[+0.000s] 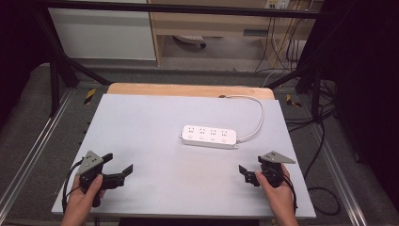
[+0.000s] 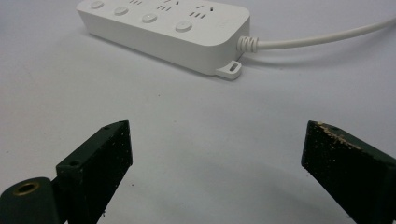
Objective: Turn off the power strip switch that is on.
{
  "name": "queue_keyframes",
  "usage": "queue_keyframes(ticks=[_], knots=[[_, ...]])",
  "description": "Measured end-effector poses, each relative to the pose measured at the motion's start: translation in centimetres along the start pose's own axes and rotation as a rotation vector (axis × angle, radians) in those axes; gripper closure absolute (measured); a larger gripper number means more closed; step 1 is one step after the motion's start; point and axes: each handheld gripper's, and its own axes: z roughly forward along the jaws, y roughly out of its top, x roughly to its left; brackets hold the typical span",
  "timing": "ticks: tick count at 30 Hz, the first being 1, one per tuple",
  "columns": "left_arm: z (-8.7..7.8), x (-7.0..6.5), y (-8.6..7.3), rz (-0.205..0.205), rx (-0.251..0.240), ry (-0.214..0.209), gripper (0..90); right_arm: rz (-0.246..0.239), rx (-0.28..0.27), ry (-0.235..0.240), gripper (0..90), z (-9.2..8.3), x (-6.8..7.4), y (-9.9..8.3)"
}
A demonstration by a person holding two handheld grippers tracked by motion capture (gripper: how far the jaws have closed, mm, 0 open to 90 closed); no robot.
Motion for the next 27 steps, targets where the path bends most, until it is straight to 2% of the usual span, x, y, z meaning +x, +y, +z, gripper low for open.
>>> queue_keyframes(ticks=[5, 9, 14, 22, 27], knots=[[0.1, 0.1, 0.0, 0.0, 0.007, 0.003, 6.6, -0.012, 0.003, -0.007, 9.1, 0.1, 0.1, 0.0], [0.1, 0.0, 0.0, 0.002, 0.007, 0.001, 6.6, 0.01, 0.01, -0.006, 7.0, -0.1, 0.0, 0.0], [0.1, 0.1, -0.1, 0.002, 0.011, 0.002, 6.6, 0.007, 0.008, -0.013, 5.2, -0.1, 0.0, 0.1], [0.2, 0.1, -0.1, 0.006, 0.009, 0.002, 5.6, -0.006, 0.0, 0.004, 6.5, -0.4, 0.6, 0.4], [0.2, -0.1, -0.1, 0.011, 0.009, 0.009, 5.6, 0.01, -0.013, 0.021, 9.2, -1.0, 0.8, 1.0]])
